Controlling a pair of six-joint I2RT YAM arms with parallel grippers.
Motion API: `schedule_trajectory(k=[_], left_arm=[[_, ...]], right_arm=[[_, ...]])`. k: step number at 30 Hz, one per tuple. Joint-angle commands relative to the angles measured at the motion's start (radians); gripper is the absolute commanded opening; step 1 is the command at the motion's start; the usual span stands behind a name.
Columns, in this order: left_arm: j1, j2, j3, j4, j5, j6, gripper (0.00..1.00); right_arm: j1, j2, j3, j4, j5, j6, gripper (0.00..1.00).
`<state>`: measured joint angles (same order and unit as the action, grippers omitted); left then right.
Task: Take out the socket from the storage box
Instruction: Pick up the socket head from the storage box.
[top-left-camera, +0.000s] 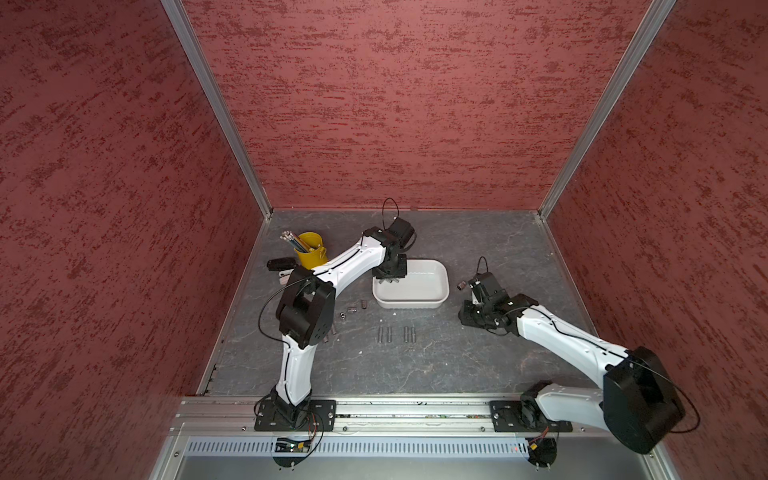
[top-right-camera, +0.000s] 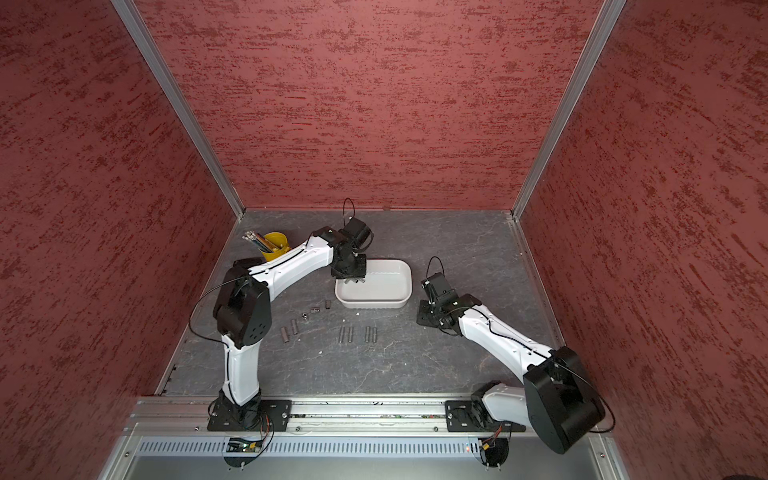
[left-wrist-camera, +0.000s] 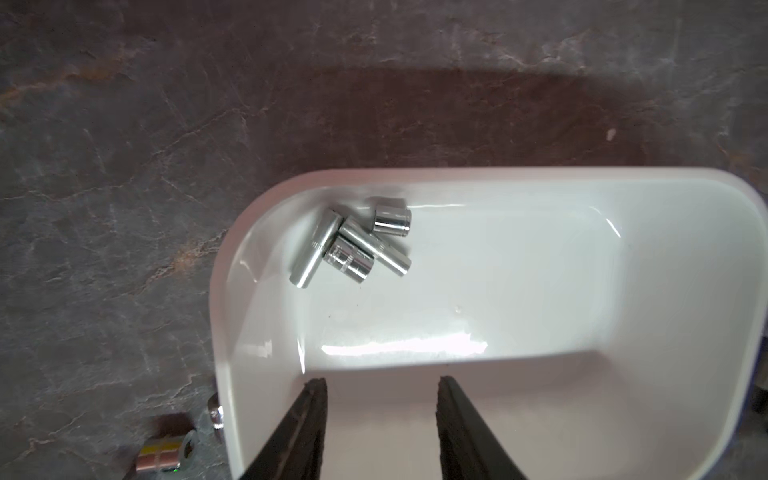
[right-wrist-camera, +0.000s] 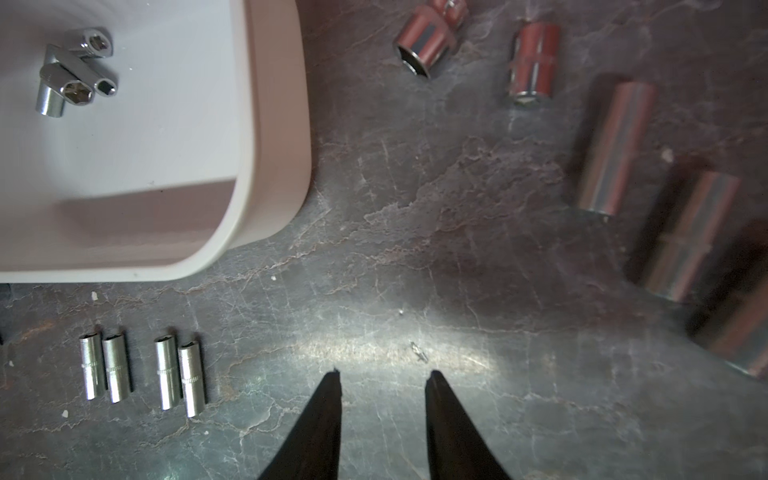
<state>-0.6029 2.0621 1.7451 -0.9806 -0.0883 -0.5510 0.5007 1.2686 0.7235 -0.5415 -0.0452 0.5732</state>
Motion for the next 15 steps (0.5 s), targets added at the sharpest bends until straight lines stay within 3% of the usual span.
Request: schedule_trajectory(k=[1,15], left_arm=[[0.007,0.053,0.062,-0.036,-0.046,-0.090,0.43],[0.024,0.151,0.078,-0.013,-0.132,-0.295,0.38]], right_arm=[[-0.008,0.013,-0.002,0.045,-0.034,-0.020,0.37],[-0.013,0.047,-0.006,0.069,-0.079,-0.020,0.36]])
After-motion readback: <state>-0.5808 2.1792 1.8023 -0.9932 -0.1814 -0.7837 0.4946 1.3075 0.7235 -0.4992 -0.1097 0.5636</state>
